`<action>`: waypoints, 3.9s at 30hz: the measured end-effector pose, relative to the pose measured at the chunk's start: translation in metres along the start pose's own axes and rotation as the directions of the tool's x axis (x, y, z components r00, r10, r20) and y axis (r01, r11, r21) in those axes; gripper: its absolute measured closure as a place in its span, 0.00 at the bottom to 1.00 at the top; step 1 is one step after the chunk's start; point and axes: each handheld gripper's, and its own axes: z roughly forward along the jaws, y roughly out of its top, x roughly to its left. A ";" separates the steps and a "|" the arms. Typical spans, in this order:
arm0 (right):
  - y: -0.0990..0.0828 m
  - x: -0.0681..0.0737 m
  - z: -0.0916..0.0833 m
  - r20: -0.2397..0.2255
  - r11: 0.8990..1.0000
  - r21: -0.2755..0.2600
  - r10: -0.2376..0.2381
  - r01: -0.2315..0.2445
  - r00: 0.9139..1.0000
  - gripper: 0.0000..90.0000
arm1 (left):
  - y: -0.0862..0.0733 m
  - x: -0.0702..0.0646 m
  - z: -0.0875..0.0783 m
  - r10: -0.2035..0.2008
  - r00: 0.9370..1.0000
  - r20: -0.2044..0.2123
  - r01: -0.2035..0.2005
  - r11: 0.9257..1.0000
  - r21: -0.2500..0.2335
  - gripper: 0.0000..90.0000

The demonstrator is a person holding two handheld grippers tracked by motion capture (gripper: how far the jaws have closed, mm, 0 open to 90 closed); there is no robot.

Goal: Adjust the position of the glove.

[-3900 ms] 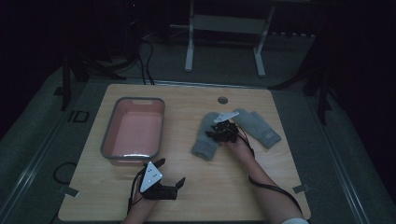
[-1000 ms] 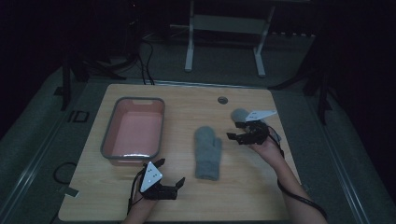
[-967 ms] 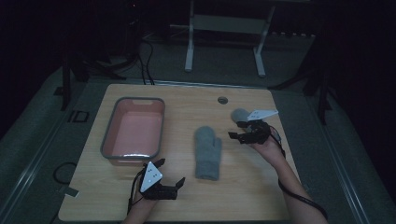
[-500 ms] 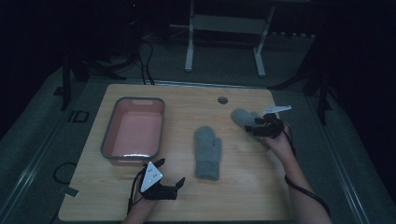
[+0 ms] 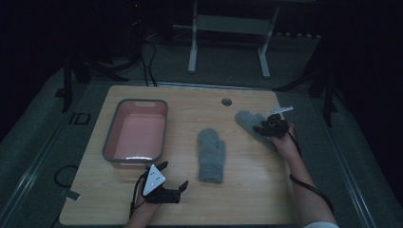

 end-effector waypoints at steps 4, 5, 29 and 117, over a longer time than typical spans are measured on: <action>-0.004 0.003 0.011 0.022 0.997 0.055 -0.055 0.054 0.998 0.56 | 0.000 0.000 0.000 -0.001 1.000 0.002 0.001 1.000 0.001 0.01; -0.004 0.005 0.013 0.032 0.995 0.064 -0.072 0.070 0.997 0.58 | 0.000 0.000 0.000 0.000 1.000 0.002 0.000 1.000 0.003 0.01; -0.007 0.035 -0.039 0.199 0.992 -0.084 0.109 -0.094 0.974 0.95 | 0.000 0.000 -0.001 -0.001 1.000 0.000 0.001 1.000 0.002 0.01; -0.035 0.155 -0.085 0.061 0.897 -0.279 0.373 -0.343 0.926 0.95 | 0.002 -0.002 -0.001 -0.009 1.000 0.005 0.009 1.000 -0.007 0.01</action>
